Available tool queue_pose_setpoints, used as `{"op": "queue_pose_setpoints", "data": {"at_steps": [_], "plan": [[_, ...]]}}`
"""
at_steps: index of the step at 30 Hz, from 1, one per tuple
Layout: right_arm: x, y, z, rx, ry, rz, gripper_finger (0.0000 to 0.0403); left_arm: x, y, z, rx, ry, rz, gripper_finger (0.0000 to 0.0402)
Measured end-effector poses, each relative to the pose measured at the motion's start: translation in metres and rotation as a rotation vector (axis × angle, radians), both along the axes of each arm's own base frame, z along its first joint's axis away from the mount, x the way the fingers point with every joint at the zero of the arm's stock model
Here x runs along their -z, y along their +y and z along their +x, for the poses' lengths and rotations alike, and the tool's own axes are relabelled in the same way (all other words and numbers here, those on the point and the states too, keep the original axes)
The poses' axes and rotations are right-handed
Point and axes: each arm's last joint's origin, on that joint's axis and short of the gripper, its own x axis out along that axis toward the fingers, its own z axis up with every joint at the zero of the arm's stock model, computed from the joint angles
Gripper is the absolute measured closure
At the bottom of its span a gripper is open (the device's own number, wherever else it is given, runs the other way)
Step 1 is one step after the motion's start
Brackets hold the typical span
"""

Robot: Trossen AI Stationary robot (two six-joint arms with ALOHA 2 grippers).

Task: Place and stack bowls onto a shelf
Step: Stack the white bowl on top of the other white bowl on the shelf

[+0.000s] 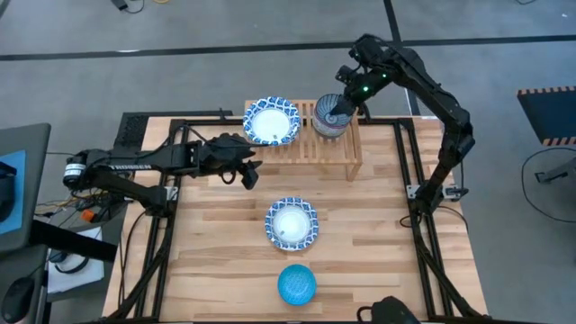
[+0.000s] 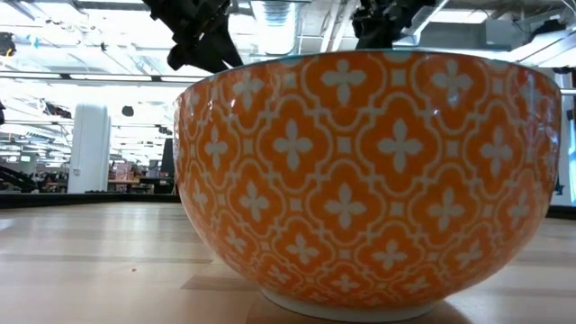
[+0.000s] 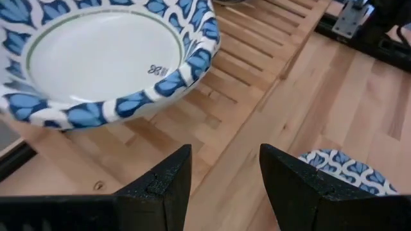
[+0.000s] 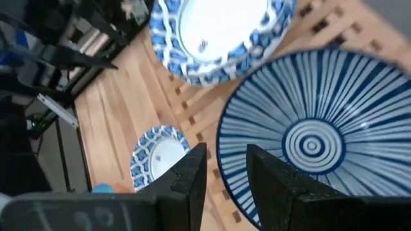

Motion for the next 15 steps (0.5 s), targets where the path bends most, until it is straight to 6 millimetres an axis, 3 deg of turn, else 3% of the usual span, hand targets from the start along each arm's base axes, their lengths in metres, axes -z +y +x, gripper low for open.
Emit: {"op": "queue_pose_setpoints", "data": {"at_steps": [6, 9, 15], "plan": [[-0.027, 0.004, -0.007, 0.024, -0.060, -0.087, 0.0269, 0.000, -0.002, -0.010, -0.023, 0.048, -0.046, 0.0235], [-0.029, 0.005, -0.010, 0.017, -0.036, -0.147, 0.0269, 0.006, -0.006, -0.014, -0.044, 0.087, -0.101, 0.0235], [-0.028, 0.019, -0.003, -0.167, -0.092, -0.126, 0.0269, 0.031, -0.029, -0.018, -0.076, 0.125, -0.241, 0.0235]]}}
